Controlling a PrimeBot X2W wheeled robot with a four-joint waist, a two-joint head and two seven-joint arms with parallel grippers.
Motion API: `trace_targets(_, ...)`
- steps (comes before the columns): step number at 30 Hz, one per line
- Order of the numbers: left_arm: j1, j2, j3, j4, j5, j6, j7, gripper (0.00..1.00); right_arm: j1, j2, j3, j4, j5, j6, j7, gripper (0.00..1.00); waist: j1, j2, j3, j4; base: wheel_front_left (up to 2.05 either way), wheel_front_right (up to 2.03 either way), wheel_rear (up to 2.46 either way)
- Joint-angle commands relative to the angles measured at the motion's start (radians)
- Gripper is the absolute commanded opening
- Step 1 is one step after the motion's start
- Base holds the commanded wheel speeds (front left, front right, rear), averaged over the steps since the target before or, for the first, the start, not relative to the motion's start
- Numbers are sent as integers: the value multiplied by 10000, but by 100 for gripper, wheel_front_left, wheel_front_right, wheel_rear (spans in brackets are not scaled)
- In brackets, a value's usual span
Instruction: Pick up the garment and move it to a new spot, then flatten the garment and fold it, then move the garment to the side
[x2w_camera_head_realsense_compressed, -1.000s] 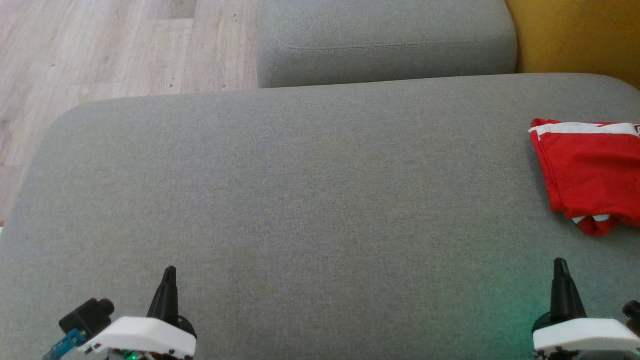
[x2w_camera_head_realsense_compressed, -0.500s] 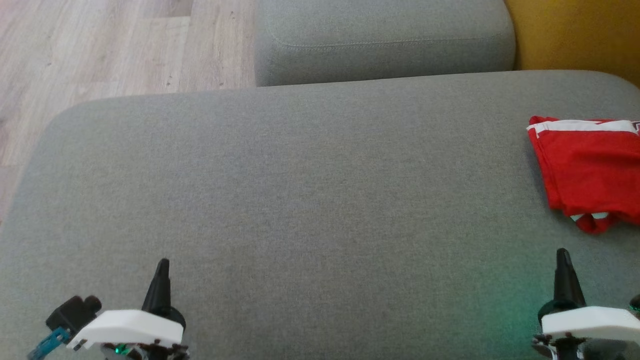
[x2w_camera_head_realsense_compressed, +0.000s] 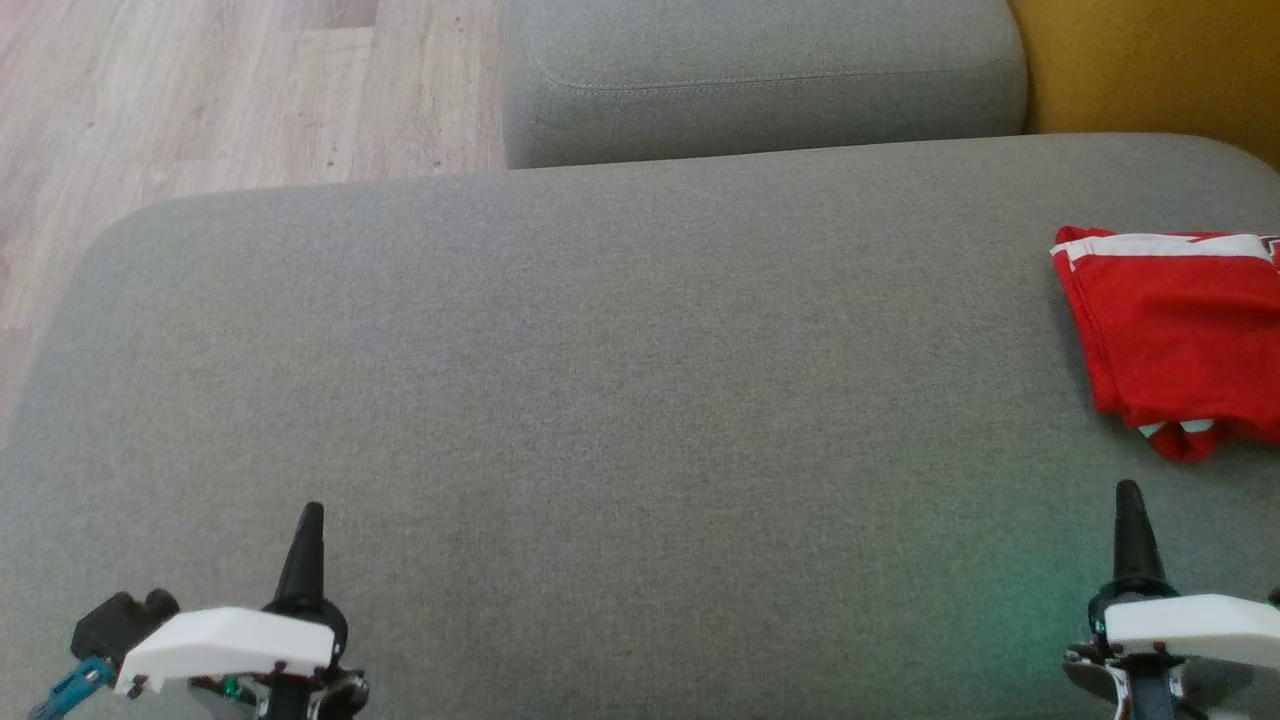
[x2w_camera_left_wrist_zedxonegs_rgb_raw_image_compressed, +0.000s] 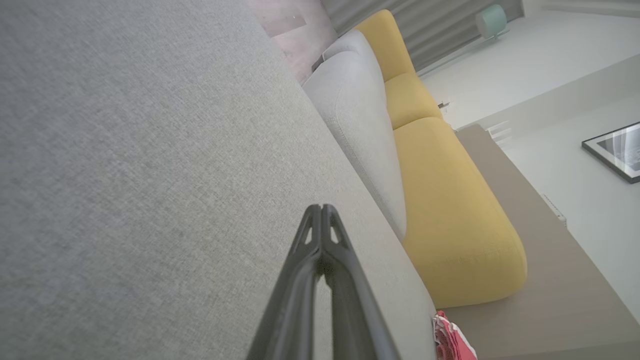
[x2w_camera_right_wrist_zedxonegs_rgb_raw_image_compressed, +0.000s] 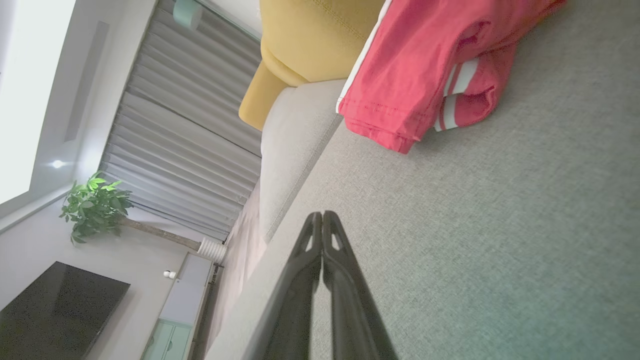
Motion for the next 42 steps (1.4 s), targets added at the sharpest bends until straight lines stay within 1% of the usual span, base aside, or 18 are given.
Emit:
trace_targets(1, -594, 33, 338, -350, -249, -132, 89, 0, -527, -65, 105, -351, 288, -5, 57, 0, 0, 0, 4, -4, 0, 0, 0)
trace_targets(42, -1268, 36, 1205, -455, -4786, -523, 1250, 0, -1381, -88, 85, -356, 5125, -7, 1206, 0, 0, 0, 150, -170, 0, 0, 0)
